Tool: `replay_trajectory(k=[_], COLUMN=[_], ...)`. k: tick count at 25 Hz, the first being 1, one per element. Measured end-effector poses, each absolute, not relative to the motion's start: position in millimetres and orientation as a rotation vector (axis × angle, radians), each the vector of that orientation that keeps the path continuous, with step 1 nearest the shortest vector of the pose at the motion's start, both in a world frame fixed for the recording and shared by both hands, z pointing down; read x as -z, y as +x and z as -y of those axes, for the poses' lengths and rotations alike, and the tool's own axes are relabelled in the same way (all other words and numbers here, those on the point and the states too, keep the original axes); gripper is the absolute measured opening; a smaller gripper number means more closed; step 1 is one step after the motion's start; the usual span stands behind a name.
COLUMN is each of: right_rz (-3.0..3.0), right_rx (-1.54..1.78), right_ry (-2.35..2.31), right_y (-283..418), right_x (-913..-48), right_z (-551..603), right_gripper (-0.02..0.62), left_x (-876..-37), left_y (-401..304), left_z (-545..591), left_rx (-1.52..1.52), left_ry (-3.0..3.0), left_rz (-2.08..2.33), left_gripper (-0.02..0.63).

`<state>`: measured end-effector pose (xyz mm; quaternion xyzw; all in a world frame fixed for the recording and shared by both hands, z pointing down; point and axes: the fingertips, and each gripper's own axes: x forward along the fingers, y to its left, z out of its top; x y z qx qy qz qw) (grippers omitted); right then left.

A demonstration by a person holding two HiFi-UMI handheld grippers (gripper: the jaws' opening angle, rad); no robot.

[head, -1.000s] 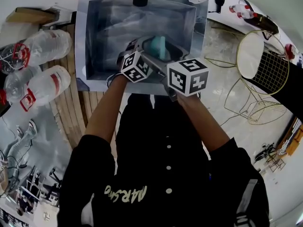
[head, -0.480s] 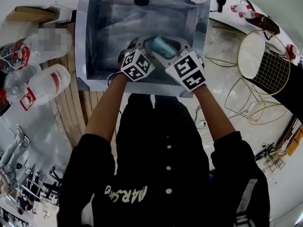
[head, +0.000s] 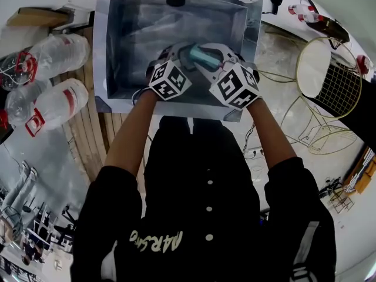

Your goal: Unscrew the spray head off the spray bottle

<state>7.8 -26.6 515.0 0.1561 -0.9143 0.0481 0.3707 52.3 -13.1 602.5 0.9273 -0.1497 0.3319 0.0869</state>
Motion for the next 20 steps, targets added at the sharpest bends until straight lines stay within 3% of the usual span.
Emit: replay_trajectory(k=[20], right_rz=[2.457], right_rx=[-0.164], right_ry=[0.383], right_y=[12], right_x=[-432], right_z=[34], right_gripper=[0.161], left_x=[-602], left_y=[49], left_z=[14], left_rx=[-1.016], left_ry=[2.727], left_rz=[0.496], left_gripper=[0.362])
